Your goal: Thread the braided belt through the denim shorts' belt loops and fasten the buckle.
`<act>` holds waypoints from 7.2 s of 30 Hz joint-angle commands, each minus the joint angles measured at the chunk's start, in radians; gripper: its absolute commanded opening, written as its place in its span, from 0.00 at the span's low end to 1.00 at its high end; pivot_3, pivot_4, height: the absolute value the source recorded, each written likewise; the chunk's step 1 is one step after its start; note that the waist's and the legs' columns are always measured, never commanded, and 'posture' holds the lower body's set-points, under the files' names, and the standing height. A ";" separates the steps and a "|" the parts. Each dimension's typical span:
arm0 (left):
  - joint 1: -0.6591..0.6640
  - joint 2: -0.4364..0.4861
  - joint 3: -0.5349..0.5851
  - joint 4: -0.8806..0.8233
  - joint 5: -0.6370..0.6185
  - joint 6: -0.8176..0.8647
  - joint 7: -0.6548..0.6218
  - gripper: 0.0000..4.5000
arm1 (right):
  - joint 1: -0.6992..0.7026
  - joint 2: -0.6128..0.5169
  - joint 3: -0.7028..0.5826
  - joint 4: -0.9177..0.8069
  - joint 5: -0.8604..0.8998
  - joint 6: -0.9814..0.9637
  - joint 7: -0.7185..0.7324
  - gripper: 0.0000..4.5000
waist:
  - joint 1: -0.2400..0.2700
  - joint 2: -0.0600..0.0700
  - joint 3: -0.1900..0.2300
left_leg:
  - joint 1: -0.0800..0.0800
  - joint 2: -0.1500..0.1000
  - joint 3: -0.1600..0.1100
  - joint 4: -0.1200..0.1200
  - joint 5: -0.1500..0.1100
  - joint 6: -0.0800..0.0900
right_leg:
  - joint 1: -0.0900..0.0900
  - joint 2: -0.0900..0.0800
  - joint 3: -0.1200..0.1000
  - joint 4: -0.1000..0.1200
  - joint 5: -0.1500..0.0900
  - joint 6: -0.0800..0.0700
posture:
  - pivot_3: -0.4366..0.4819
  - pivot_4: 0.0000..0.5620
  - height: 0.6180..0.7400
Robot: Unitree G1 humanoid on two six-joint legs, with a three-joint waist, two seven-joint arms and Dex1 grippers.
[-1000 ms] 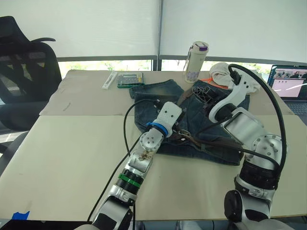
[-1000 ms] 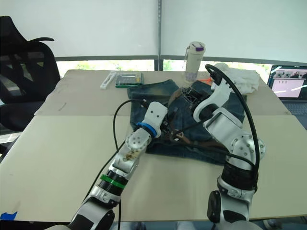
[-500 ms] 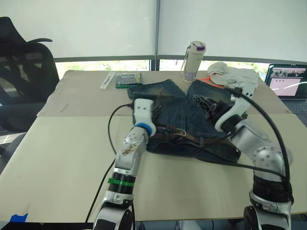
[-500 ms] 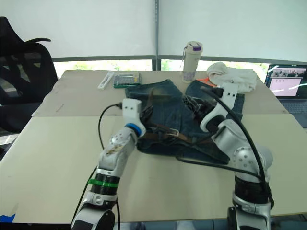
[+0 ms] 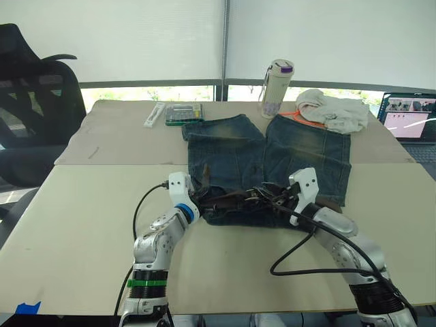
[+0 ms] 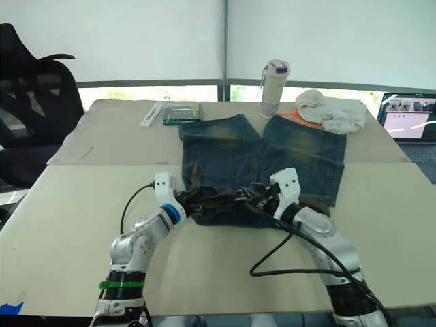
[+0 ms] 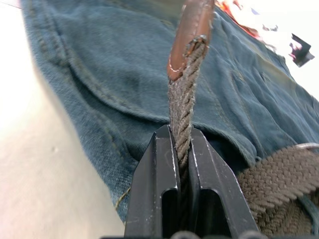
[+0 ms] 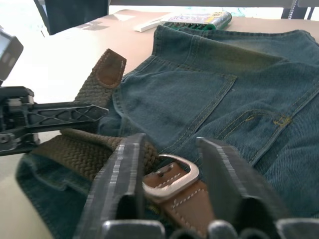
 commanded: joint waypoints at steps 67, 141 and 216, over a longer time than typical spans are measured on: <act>0.081 0.069 -0.053 0.078 0.023 -0.181 -0.032 0.00 | -0.020 -0.078 0.153 0.253 -0.365 -0.098 0.295 0.01 | 0.005 -0.009 -0.009 | 0.017 0.001 -0.002 -0.008 -0.001 0.000 | 0.017 -0.001 -0.001 -0.013 0.000 -0.001 | 0.48 0.27 0.97; -0.144 0.080 0.121 -0.281 -0.918 0.151 -0.191 0.00 | -0.241 -0.109 0.486 0.407 -0.690 0.173 0.572 0.01 | -0.011 -0.015 -0.032 | 0.033 0.004 -0.011 -0.017 -0.008 -0.010 | 0.033 -0.001 -0.008 -0.019 -0.005 -0.007 | 0.48 0.27 0.97; -0.238 -0.002 -0.365 0.333 0.361 -0.729 -0.279 0.76 | -0.260 0.337 -0.569 -0.256 0.322 0.741 -0.443 0.00 | 0.007 0.001 -0.008 | 0.001 0.000 -0.020 -0.015 0.002 -0.005 | 0.012 -0.002 -0.028 -0.014 0.000 -0.005 | 0.48 0.27 0.97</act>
